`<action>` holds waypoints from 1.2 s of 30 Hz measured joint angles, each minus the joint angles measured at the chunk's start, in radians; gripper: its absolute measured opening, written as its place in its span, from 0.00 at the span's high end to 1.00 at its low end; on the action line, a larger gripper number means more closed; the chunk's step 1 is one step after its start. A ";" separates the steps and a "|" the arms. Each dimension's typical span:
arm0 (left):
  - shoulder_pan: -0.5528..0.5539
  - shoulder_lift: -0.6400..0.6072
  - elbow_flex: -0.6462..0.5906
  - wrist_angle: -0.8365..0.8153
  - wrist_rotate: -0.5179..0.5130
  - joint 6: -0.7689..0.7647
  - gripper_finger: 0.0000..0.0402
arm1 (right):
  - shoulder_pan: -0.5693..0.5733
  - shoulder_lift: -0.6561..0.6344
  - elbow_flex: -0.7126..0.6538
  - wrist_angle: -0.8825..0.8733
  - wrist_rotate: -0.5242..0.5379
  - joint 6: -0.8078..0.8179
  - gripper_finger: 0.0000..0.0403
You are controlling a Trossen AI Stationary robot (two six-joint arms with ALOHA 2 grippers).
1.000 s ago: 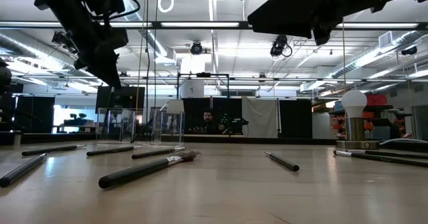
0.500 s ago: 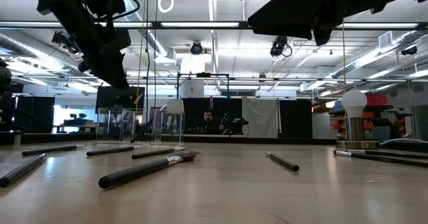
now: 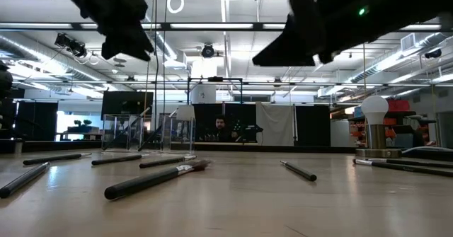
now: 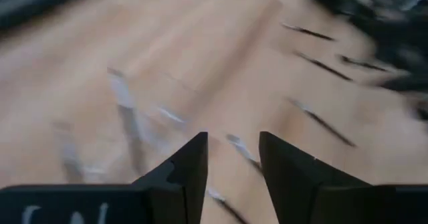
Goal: Pick & Place Makeup Brushes
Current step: Put the black powder brush into the transparent organizer
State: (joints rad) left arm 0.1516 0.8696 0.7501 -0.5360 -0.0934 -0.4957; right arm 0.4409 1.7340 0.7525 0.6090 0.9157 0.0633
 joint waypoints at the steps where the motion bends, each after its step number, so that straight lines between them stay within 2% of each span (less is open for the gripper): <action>1: -0.043 0.001 0.000 0.004 0.002 -0.035 0.67 | -0.016 0.005 0.000 0.001 -0.002 -0.020 0.74; 4: -0.185 0.001 0.000 0.011 -0.021 -0.169 0.70 | -0.065 0.011 0.000 0.006 -0.046 -0.064 0.74; 8: -0.398 0.041 0.000 0.008 -0.112 -0.394 0.75 | -0.121 0.011 0.000 0.030 -0.169 -0.111 0.74; 14: -0.698 0.205 0.001 0.136 -0.148 -0.706 0.82 | -0.152 0.011 0.000 0.059 -0.393 -0.140 0.74; 18: -0.862 0.343 0.002 0.220 -0.117 -0.845 0.85 | -0.152 0.011 0.000 0.069 -0.439 -0.131 0.74; 21: -0.969 0.428 0.002 0.245 -0.082 -1.029 0.88 | -0.152 0.011 0.000 0.081 -0.440 -0.120 0.74; 26: -1.132 0.522 0.002 0.248 -0.045 -1.432 0.93 | -0.152 0.011 0.000 0.095 -0.472 -0.119 0.74; 31: -1.233 0.571 0.001 0.238 -0.040 -1.728 0.95 | -0.152 0.011 0.000 0.096 -0.501 -0.142 0.74; 33: -1.241 0.580 0.000 0.240 -0.047 -1.791 0.93 | -0.152 0.011 0.000 0.095 -0.518 -0.158 0.74; 36: -1.240 0.592 0.000 0.238 -0.097 -1.803 0.85 | -0.152 0.011 0.000 0.095 -0.539 -0.186 0.74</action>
State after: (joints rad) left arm -1.0884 1.4615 0.7506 -0.2977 -0.1901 -2.2990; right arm 0.2886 1.7447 0.7525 0.7039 0.3771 -0.1227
